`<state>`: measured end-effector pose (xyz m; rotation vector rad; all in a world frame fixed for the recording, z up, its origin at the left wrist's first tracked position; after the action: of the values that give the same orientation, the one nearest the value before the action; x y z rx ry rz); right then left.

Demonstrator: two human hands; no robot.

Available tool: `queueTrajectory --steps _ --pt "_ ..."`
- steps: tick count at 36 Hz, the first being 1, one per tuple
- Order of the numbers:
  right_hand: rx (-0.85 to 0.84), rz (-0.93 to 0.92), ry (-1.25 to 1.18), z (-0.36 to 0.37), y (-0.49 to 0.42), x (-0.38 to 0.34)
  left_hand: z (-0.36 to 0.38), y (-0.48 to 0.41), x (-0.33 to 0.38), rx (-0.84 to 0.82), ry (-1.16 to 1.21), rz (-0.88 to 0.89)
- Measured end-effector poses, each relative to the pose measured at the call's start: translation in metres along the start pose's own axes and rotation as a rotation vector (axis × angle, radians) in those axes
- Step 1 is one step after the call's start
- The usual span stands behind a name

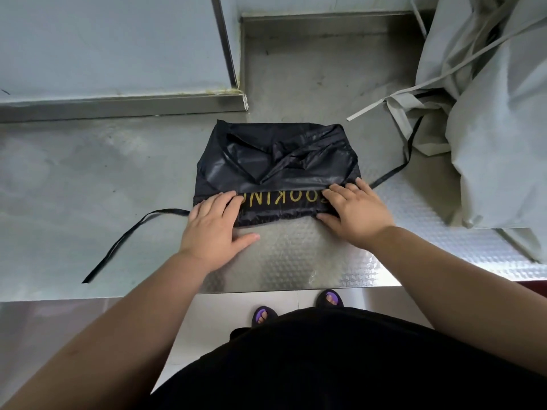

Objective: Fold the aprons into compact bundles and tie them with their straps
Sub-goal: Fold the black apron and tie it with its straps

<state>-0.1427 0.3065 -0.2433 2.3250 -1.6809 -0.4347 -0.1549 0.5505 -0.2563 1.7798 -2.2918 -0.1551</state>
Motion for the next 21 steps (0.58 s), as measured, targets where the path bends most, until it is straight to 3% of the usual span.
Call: queueTrajectory --steps 4,10,13,18,21 --pt "0.071 -0.01 -0.012 -0.013 0.002 0.002 -0.026 -0.017 -0.005 0.082 -0.008 0.037" --pt "-0.111 0.05 -0.19 -0.018 0.003 0.021 -0.032 -0.027 -0.011 -0.355 0.238 -0.007" --pt "-0.194 0.086 -0.1 -0.014 0.004 0.019 -0.026 -0.026 -0.005 -0.403 0.249 -0.016" --pt "-0.177 0.106 0.223 -0.007 0.007 0.009 -0.019 -0.023 0.0 -0.345 -0.026 -0.022" --pt "-0.217 0.12 0.222 0.001 0.006 0.004 -0.014 -0.024 0.001 -0.292 -0.27 -0.036"
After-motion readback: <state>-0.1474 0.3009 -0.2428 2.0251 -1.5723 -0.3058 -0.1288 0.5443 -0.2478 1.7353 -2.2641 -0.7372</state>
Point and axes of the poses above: each hand's wrist, its own y-axis away from the middle knuckle, its own z-axis out of the palm, x = y × z, the point moved 5 cm from there along -y, towards the middle knuckle, and after that the axes turned 2 degrees about -z, right-handed, at the moved point
